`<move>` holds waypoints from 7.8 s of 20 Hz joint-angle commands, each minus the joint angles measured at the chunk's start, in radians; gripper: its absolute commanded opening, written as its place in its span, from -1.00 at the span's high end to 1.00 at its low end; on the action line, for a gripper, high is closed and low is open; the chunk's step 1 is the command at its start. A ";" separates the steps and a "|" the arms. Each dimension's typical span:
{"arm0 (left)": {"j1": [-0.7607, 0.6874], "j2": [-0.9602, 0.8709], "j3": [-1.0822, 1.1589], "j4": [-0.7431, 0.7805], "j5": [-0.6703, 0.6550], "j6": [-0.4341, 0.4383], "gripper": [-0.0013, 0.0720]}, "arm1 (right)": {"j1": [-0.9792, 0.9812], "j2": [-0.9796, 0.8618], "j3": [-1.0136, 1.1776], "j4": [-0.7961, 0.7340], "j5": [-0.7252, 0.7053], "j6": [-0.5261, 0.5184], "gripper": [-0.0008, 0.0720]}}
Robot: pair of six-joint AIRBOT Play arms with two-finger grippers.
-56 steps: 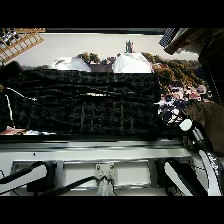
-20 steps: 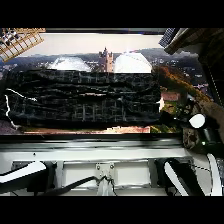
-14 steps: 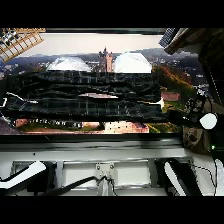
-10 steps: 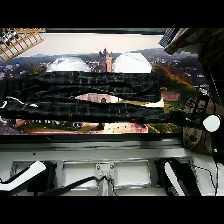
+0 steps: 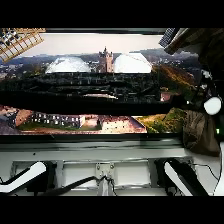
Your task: Fold the clothes and pants, and hang the long-sleeved shirts on hangers.
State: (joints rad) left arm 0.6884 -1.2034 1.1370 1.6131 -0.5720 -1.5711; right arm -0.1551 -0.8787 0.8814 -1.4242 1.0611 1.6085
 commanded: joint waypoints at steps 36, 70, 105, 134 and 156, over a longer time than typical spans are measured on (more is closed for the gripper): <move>-0.204 -0.634 0.543 0.022 -0.379 -0.165 -0.38 | 0.000 -1.024 0.964 0.111 0.053 0.002 -0.19; -0.161 -0.573 0.301 -0.626 -0.020 0.151 0.94 | -0.001 -0.431 -0.033 0.293 -0.400 0.187 -0.48; 0.002 -0.307 -0.092 0.127 -0.389 0.094 0.94 | 0.031 -0.293 -0.206 0.135 -0.125 0.083 0.95; -0.500 -0.197 0.153 -0.388 -0.285 0.026 0.16 | -0.385 -0.651 0.146 0.597 0.224 -0.611 -0.45; -1.019 -0.202 0.153 -0.388 -0.229 0.027 0.16 | -0.303 -0.710 0.042 0.521 0.246 -0.639 -0.45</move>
State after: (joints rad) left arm -0.3283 -1.4055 1.2892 1.2259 -0.7967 -1.5448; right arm -0.4908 -1.5833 0.9619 -0.8993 1.3136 0.9741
